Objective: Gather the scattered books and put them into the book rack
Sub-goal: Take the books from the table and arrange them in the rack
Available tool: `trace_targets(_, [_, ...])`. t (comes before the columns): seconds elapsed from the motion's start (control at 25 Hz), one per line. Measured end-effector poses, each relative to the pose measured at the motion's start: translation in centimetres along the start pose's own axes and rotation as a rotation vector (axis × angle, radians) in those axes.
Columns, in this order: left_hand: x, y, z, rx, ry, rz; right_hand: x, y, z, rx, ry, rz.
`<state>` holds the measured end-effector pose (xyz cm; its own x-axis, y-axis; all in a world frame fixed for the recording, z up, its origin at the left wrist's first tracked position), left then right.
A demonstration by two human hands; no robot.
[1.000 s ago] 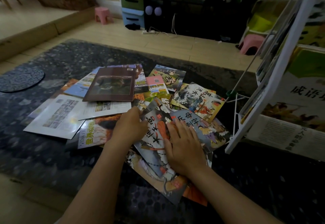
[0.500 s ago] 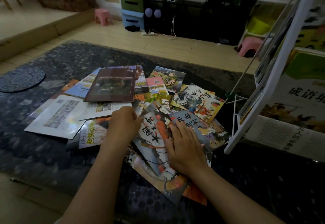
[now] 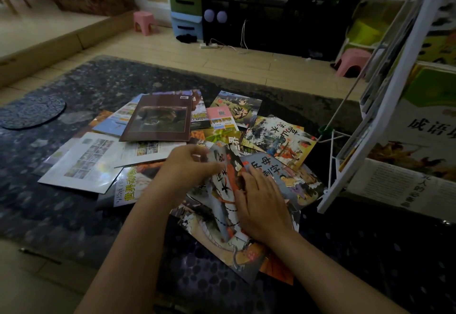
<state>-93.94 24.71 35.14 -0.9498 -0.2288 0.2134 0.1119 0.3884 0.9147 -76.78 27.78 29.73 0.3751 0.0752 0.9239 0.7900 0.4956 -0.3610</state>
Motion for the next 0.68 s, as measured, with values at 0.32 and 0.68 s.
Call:
trace_targets(0.32, [2.3, -0.5, 0.7, -0.022, 0.164, -0.009, 0.4, 0.3, 0.0, -0.013, 0.003, 0.116])
trace_targets(0.68, [4.4, 4.7, -0.7, -0.546, 0.342, 0.203, 3.4, 1.0, 0.9, -0.188, 0.067, 0.637])
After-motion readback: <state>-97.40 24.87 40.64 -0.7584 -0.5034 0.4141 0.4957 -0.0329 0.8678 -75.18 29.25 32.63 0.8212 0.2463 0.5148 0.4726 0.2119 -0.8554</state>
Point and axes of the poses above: each hand's wrist, its own z-axis towards the middle knuckle, its own x-axis out of the back of the hand, y = z × x, the point moved 9 cm from there along z, towards the middle knuckle, and after that the axes turned 2 degrees about -y, right-handed, at the moved point
